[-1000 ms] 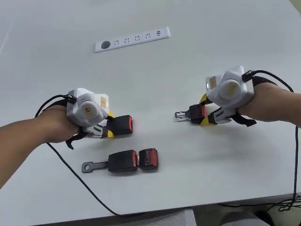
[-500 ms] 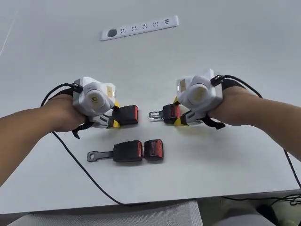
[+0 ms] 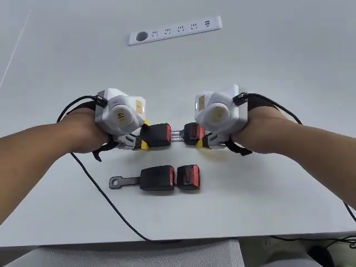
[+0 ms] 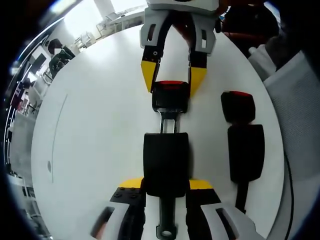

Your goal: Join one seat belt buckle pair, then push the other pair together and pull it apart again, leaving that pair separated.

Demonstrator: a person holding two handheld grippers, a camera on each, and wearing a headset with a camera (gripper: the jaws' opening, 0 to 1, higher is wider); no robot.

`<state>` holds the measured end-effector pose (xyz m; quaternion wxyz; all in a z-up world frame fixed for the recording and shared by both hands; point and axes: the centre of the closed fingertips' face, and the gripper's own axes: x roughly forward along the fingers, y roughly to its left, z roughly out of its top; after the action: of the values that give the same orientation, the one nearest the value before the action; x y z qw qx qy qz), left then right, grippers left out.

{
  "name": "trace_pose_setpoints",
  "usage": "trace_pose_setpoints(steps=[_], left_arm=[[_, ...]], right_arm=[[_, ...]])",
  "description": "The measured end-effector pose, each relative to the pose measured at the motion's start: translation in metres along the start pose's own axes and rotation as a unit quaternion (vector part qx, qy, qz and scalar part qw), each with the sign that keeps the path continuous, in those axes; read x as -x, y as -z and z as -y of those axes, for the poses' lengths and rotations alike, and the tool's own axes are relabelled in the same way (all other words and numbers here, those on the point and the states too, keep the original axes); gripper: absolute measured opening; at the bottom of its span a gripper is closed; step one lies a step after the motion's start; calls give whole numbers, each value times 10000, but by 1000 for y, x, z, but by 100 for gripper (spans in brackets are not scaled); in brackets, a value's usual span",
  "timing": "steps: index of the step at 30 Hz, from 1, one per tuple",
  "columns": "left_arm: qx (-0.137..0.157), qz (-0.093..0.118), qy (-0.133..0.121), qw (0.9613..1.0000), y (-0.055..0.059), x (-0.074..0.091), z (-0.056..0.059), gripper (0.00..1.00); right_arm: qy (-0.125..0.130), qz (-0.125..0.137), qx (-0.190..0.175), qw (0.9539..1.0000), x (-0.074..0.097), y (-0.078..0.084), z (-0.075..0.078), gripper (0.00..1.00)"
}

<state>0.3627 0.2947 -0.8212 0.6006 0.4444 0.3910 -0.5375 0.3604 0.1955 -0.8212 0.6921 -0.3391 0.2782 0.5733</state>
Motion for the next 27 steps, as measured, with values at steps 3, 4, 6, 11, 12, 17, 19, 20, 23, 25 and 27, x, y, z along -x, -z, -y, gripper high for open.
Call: trace_pose_setpoints(steps=[3, 4, 6, 11, 12, 17, 19, 20, 23, 25, 27], left_arm=[[-53, -23, 0, 10000, -1, 0, 1, 31], [-39, -25, -1, 10000, -1, 0, 1, 31], [-13, -20, -6, 10000, 0, 0, 0, 31], [-26, -3, 16, 10000, -1, -2, 0, 30], [-39, -8, 29, 10000, -1, -2, 0, 30], [-117, -23, 94, 9999, -1, -3, 1, 30], [-134, -40, 88, 9999, -2, -3, 1, 30], [-131, -49, 84, 9999, -2, -3, 1, 30], [-159, -92, 84, 9998, -2, -4, 1, 29], [-183, -107, 88, 9997, -2, -4, 2, 29], [-184, -90, 76, 9998, -1, -4, 2, 30]], right_arm=[[-8, 82, -28, 10000, -6, -6, -1, 32], [-26, 112, -61, 9999, -7, -7, -2, 32], [-23, 86, -60, 9999, -8, -6, -1, 32], [-93, 266, -200, 9994, -8, -6, 1, 31], [-96, 266, -183, 9994, -8, -7, 1, 31], [-172, 233, -178, 9994, -10, -10, 2, 30], [-178, 208, -140, 9995, -10, -11, 1, 30], [-178, 204, -127, 9996, -11, -12, 1, 30], [-178, 233, -143, 9995, -16, -18, 0, 30], [-153, 192, -157, 9996, -20, -22, -1, 30], [-142, 162, -195, 9996, -19, -20, -1, 30]])
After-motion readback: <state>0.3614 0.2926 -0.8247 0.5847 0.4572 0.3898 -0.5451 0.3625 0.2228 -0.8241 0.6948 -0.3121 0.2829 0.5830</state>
